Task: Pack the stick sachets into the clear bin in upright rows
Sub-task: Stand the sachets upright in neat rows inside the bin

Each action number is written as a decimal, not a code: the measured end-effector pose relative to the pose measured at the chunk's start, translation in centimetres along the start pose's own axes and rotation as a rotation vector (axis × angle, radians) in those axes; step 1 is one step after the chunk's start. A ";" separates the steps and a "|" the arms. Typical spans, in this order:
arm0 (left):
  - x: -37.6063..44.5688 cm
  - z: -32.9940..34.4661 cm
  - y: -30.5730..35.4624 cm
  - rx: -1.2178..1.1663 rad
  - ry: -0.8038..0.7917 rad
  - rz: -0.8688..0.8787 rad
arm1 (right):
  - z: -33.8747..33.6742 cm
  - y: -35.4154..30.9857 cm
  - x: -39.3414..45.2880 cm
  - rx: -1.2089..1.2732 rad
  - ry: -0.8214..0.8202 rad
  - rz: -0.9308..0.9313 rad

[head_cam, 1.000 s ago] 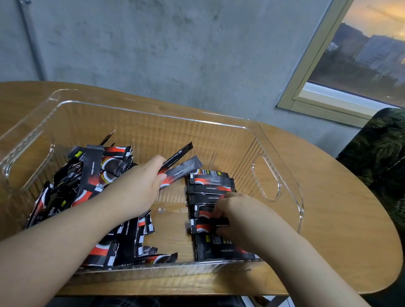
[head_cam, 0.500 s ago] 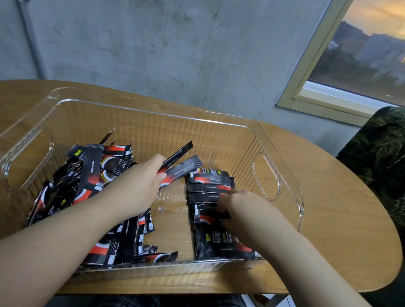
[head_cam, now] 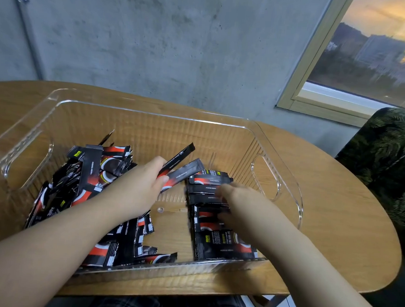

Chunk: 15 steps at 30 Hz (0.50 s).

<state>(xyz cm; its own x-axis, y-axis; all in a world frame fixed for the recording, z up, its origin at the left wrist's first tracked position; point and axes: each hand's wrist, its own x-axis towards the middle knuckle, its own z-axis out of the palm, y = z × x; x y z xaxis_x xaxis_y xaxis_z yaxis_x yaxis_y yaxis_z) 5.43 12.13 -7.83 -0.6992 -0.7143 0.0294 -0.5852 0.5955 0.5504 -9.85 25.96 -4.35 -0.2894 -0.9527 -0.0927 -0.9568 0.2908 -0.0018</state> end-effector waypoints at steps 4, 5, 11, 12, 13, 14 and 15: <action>-0.2 -0.2 0.2 -0.041 -0.018 0.035 | -1.4 -0.6 1.4 0.159 0.106 -0.017; -0.3 -0.2 0.2 -0.056 -0.024 0.044 | -1.5 -0.7 1.8 0.198 0.109 -0.021; -0.5 -0.3 0.3 -0.137 -0.050 0.110 | -2.0 -1.2 3.3 0.475 0.088 -0.034; -0.5 -0.3 0.4 -0.142 -0.052 0.114 | -2.0 -1.1 3.3 0.471 0.066 -0.027; -0.5 -0.3 0.4 -0.146 -0.050 0.110 | -2.1 -1.0 3.2 0.446 0.041 -0.017; -0.5 -0.3 0.3 -0.155 -0.044 0.103 | -2.2 -0.8 3.0 0.414 0.018 -0.006; -0.5 -0.3 0.3 -0.174 -0.037 0.095 | -2.4 -0.6 2.8 0.382 -0.004 0.005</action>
<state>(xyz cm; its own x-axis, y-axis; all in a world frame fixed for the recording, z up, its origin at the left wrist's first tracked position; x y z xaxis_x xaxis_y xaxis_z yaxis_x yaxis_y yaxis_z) 5.69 12.53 -7.40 -0.7641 -0.6424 0.0594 -0.4386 0.5848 0.6824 -10.18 22.90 -2.23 -0.2933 -0.9510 -0.0975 -0.8753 0.3082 -0.3726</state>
